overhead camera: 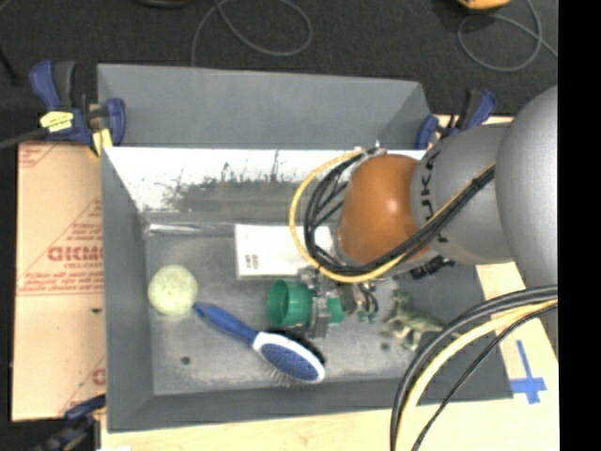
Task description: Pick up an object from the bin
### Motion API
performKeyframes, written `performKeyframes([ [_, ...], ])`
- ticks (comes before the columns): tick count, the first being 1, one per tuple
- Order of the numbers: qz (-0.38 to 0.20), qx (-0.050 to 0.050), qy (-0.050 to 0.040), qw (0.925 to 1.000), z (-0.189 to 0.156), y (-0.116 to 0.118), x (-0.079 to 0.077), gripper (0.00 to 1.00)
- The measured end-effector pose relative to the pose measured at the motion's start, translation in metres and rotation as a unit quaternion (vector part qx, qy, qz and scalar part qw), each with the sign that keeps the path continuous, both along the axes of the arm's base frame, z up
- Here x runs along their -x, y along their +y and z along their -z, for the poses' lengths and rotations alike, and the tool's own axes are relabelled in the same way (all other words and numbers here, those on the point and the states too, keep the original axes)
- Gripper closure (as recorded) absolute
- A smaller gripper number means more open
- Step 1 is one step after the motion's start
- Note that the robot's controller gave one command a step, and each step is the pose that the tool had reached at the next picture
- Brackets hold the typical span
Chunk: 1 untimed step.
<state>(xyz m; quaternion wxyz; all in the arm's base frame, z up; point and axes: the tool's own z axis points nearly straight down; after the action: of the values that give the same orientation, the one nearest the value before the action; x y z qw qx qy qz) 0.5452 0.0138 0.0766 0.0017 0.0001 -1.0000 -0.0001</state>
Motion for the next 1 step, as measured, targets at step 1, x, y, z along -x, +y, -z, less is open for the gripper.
performKeyframes([
  [1,0.0,0.0,0.0027,1.0,-0.022,-0.0001,0.0013,1.0],
])
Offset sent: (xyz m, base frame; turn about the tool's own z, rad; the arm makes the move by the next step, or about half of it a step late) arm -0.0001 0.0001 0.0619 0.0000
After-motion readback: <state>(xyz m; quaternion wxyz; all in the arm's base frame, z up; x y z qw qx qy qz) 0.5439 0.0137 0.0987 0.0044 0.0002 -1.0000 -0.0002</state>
